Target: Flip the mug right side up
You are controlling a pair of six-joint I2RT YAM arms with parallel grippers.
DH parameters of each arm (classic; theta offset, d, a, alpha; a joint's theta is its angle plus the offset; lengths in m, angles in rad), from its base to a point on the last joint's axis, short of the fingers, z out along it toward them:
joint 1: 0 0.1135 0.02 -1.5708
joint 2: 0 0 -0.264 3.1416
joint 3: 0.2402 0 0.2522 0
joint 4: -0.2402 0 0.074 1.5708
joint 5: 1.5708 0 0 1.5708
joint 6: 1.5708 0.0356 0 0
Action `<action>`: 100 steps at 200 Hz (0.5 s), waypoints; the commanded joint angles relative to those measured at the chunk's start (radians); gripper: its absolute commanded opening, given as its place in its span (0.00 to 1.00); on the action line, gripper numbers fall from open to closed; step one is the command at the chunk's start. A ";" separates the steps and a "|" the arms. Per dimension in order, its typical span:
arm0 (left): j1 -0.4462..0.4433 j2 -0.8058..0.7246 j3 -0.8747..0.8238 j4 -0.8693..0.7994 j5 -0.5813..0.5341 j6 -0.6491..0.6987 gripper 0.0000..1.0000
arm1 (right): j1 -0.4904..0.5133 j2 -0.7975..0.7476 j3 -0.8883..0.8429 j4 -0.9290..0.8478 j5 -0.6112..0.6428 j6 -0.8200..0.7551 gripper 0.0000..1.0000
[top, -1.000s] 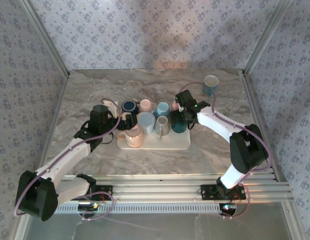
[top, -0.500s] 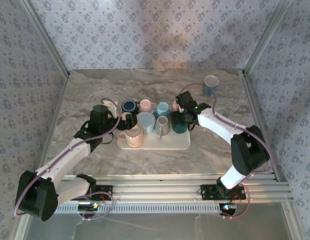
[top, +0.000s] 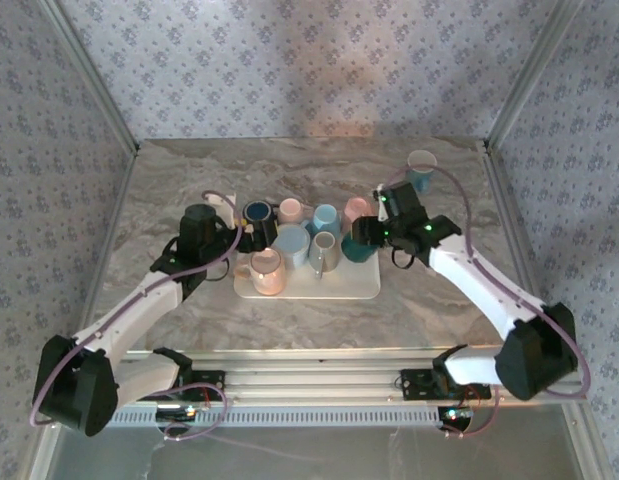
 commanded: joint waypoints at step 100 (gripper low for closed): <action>-0.111 0.114 0.184 0.263 0.189 -0.469 0.97 | -0.243 -0.305 -0.106 0.440 -0.353 0.663 0.62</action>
